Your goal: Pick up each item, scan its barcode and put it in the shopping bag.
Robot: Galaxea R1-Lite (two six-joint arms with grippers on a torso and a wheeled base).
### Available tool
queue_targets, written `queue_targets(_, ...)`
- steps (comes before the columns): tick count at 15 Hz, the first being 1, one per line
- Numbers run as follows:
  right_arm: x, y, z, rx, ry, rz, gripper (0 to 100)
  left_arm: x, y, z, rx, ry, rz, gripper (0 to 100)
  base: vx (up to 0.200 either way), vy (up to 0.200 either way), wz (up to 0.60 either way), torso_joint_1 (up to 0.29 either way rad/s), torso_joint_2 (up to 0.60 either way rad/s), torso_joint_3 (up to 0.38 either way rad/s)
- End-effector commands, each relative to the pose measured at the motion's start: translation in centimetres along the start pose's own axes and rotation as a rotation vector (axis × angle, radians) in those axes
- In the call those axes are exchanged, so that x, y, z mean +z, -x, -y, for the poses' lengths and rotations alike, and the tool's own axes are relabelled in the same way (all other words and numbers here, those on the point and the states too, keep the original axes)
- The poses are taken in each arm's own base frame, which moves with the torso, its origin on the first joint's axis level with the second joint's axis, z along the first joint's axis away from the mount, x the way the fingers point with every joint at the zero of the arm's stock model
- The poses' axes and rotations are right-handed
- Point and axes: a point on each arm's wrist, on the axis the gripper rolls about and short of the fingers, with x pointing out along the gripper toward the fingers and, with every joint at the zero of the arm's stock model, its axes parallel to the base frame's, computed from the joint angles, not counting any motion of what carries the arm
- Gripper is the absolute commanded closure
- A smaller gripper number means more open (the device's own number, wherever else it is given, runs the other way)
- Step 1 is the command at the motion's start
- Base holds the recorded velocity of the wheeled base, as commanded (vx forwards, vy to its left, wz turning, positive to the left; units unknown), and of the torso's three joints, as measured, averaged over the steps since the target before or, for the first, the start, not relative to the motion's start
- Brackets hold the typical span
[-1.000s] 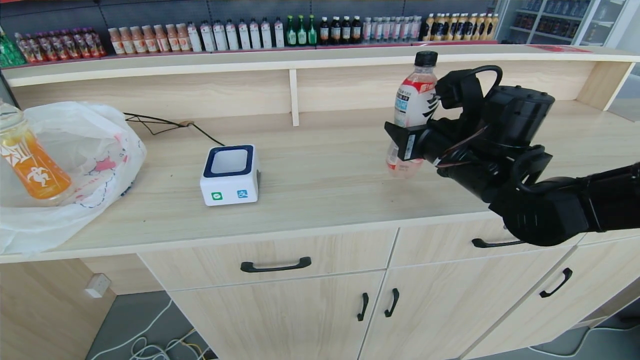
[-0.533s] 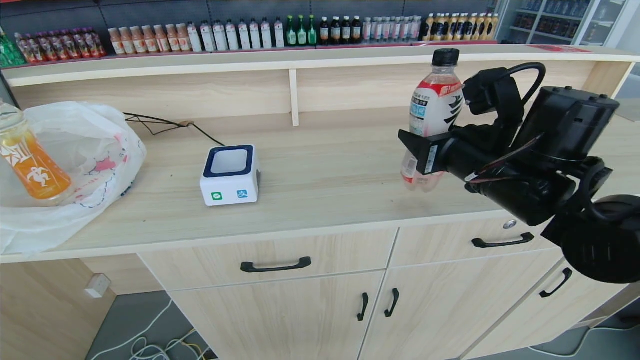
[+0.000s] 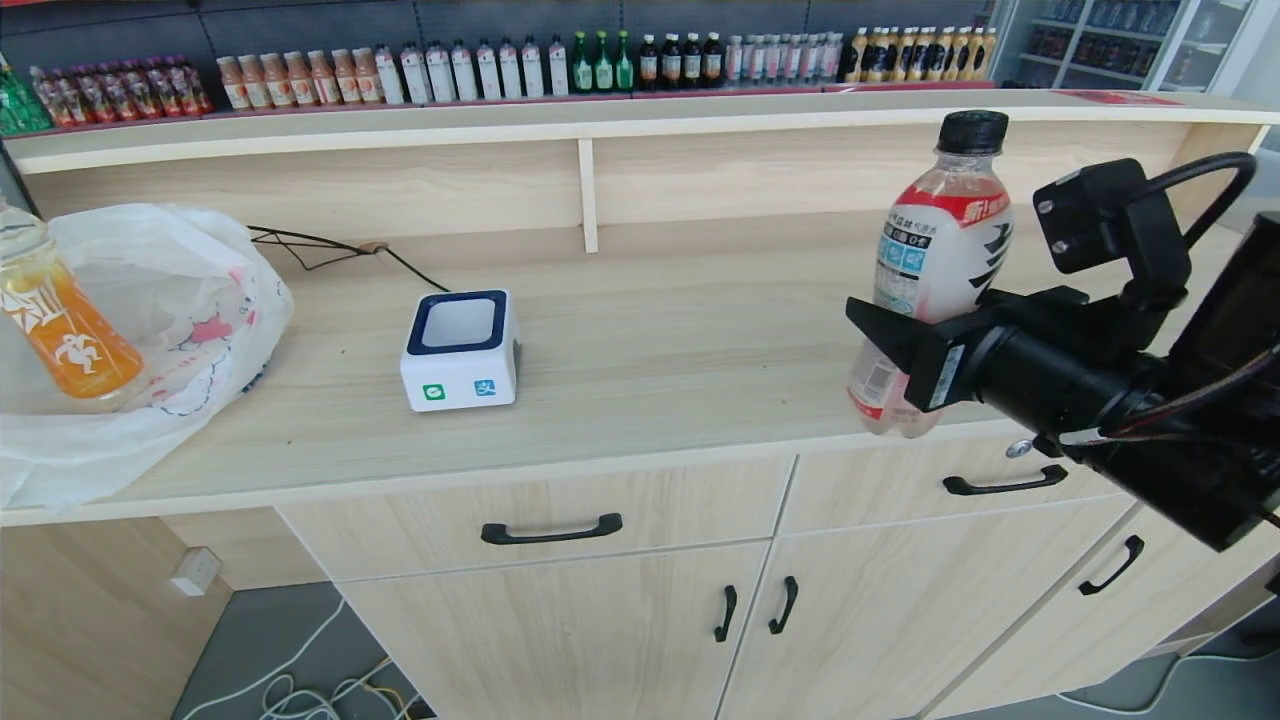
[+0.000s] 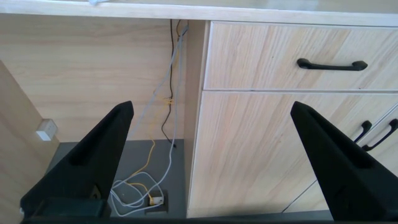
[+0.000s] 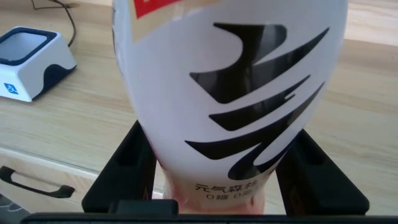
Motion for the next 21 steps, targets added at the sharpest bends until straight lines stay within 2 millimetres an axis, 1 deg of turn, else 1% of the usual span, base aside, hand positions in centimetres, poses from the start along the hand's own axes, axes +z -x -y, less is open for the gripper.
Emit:
queue_targets(1, 0.7, 1.8, 0.4, 0.001, -0.011, 0.028, 100, 0.0, 0.0, 0.0, 0.0, 0.0, 0.0, 0, 0.0, 0.0, 0.0, 0.0, 0.0, 0.0)
queue_targets(3, 0.8, 1.9, 0.5, 0.004, -0.03, 0.033, 100, 0.0, 0.0, 0.0, 0.0, 0.0, 0.0, 0, 0.0, 0.0, 0.0, 0.0, 0.0, 0.0)
queue_targets(5, 0.9, 1.8, 0.3, 0.053, -0.071, 0.039, 100, 0.0, 0.0, 0.0, 0.0, 0.0, 0.0, 0, 0.0, 0.0, 0.0, 0.0, 0.0, 0.0)
queue_targets(7, 0.9, 1.9, 0.2, 0.143, -0.099, 0.044, 100, 0.0, 0.0, 0.0, 0.0, 0.002, 0.0, 0, 0.0, 0.0, 0.0, 0.0, 0.0, 0.0)
queue_targets(11, 1.5, 1.9, -0.2, 0.339, -0.27, 0.059, 100, 0.0, 0.0, 0.0, 0.0, 0.0, 0.0, 0, 0.0, 0.0, 0.0, 0.0, 0.0, 0.0)
queue_targets(14, 1.9, 2.1, -0.6, 0.479, -0.348, 0.108, 100, 0.0, 0.0, 0.0, 0.0, 0.0, 0.0, 0, 0.0, 0.0, 0.0, 0.0, 0.0, 0.0)
queue_targets(15, 2.0, 2.3, -1.0, 0.509, -0.401, 0.109, 100, 0.0, 0.0, 0.0, 0.0, 0.0, 0.0, 0, 0.0, 0.0, 0.0, 0.0, 0.0, 0.0)
queue_targets(16, 2.1, 2.6, -1.7, 0.554, -0.467, 0.11, 100, 0.0, 0.0, 0.0, 0.0, 0.0, 0.0, 0, 0.0, 0.0, 0.0, 0.0, 0.0, 0.0)
queue_targets(18, 2.4, 3.3, -2.7, 0.641, -0.625, 0.128, 100, 0.0, 0.0, 0.0, 0.0, 0.002, 0.0, 0, 0.0, 0.0, 0.0, 0.0, 0.0, 0.0)
queue_targets(20, 2.0, 2.9, -3.3, 0.717, -0.633, 0.161, 100, 0.0, 0.0, 0.0, 0.0, 0.0, 0.0, 0, 0.0, 0.0, 0.0, 0.0, 0.0, 0.0)
queue_targets(21, 1.1, 2.9, -3.5, 0.761, -0.63, 0.149, 100, 0.0, 0.0, 0.0, 0.0, 0.0, 0.0, 0, 0.0, 0.0, 0.0, 0.0, 0.0, 0.0)
